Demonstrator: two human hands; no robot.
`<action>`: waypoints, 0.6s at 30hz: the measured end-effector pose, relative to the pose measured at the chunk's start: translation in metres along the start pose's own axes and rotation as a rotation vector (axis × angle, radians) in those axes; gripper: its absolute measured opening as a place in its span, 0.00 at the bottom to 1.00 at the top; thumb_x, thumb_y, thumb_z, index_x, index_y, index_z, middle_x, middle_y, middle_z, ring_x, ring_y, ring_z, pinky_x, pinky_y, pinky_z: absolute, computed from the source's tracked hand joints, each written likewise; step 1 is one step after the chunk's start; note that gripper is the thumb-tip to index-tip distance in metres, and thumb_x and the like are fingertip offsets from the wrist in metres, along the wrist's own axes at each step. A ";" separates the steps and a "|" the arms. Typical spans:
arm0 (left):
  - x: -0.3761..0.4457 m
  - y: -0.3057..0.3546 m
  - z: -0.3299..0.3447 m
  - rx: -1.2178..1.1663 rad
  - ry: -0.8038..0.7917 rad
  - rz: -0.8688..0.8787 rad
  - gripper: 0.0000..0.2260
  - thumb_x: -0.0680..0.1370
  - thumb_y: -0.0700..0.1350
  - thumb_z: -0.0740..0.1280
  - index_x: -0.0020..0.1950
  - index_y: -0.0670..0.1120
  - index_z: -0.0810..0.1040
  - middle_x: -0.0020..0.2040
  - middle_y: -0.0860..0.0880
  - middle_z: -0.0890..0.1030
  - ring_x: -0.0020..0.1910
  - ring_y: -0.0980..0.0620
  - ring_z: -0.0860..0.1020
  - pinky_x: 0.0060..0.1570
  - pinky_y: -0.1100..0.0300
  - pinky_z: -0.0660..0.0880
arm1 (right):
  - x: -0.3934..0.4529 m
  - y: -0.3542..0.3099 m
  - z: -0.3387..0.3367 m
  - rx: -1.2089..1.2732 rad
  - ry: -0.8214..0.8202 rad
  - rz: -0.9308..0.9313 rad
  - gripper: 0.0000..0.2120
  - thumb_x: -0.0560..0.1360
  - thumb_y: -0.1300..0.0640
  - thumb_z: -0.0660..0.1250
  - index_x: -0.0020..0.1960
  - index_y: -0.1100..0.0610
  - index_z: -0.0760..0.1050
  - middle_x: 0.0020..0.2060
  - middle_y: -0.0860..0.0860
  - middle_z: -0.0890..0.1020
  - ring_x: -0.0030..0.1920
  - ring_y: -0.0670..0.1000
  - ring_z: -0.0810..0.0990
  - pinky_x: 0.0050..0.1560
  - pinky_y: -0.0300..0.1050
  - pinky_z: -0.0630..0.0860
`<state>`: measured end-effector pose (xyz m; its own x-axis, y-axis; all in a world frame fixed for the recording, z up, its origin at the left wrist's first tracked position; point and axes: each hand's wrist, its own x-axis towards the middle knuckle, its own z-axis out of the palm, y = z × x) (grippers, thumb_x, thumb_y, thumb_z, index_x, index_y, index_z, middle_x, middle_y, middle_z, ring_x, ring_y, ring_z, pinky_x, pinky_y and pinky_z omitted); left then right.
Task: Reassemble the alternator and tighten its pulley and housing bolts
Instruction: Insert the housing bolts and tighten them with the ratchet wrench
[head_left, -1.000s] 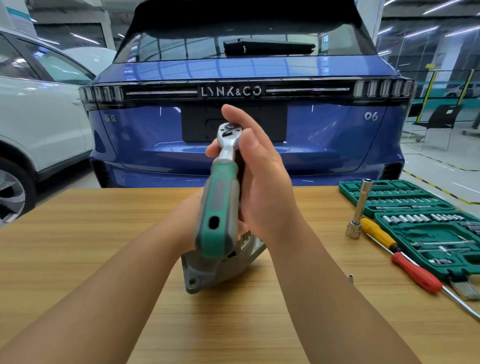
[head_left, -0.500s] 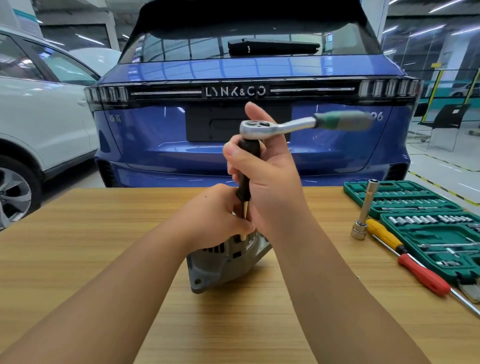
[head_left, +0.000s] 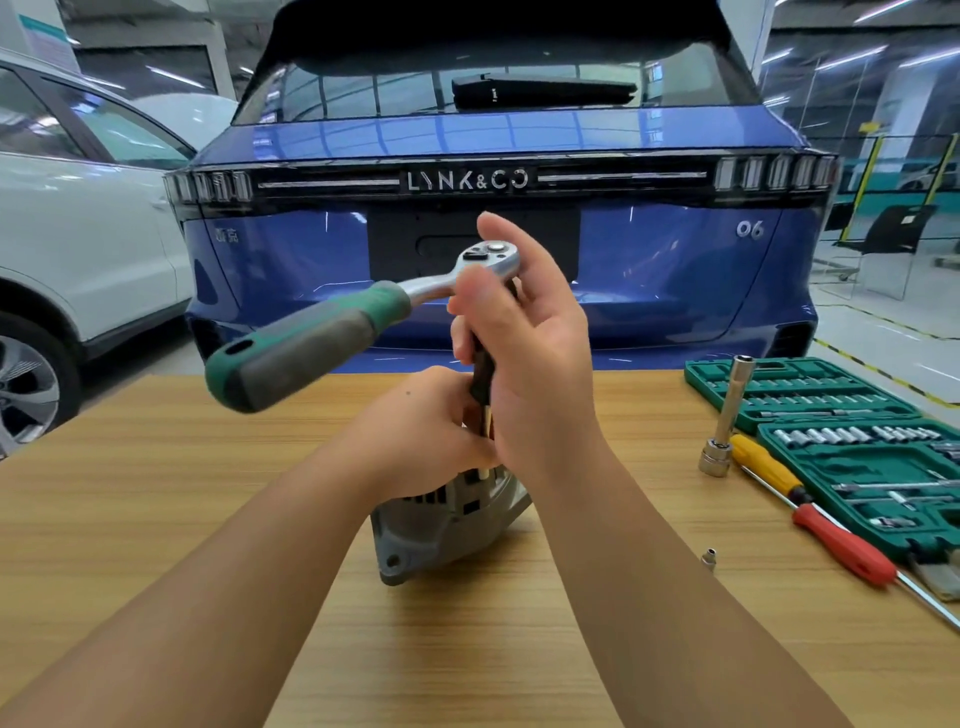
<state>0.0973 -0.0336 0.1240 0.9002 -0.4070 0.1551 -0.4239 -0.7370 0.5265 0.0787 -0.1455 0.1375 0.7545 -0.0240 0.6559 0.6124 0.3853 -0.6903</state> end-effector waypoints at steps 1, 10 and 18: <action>-0.001 0.001 0.000 -0.005 -0.010 0.012 0.04 0.77 0.49 0.74 0.44 0.57 0.81 0.38 0.60 0.84 0.39 0.60 0.81 0.45 0.55 0.82 | -0.001 0.000 0.002 -0.043 0.034 0.002 0.25 0.69 0.43 0.72 0.62 0.50 0.76 0.36 0.46 0.78 0.35 0.45 0.75 0.38 0.36 0.73; -0.003 0.002 -0.002 -0.008 -0.012 -0.008 0.04 0.78 0.48 0.73 0.50 0.57 0.82 0.42 0.58 0.85 0.42 0.59 0.83 0.46 0.59 0.81 | 0.003 -0.005 0.000 0.026 0.035 0.128 0.12 0.77 0.63 0.71 0.55 0.50 0.76 0.35 0.46 0.77 0.35 0.43 0.75 0.39 0.35 0.74; -0.007 0.003 -0.002 -0.012 0.023 -0.006 0.04 0.78 0.44 0.73 0.47 0.54 0.81 0.37 0.60 0.83 0.39 0.63 0.80 0.34 0.69 0.73 | 0.000 0.009 0.007 -0.134 0.082 -0.198 0.19 0.78 0.68 0.66 0.59 0.45 0.74 0.44 0.46 0.79 0.40 0.47 0.77 0.43 0.40 0.75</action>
<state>0.0901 -0.0320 0.1258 0.9046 -0.3902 0.1714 -0.4178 -0.7325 0.5375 0.0824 -0.1354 0.1340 0.6296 -0.1638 0.7594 0.7722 0.2395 -0.5886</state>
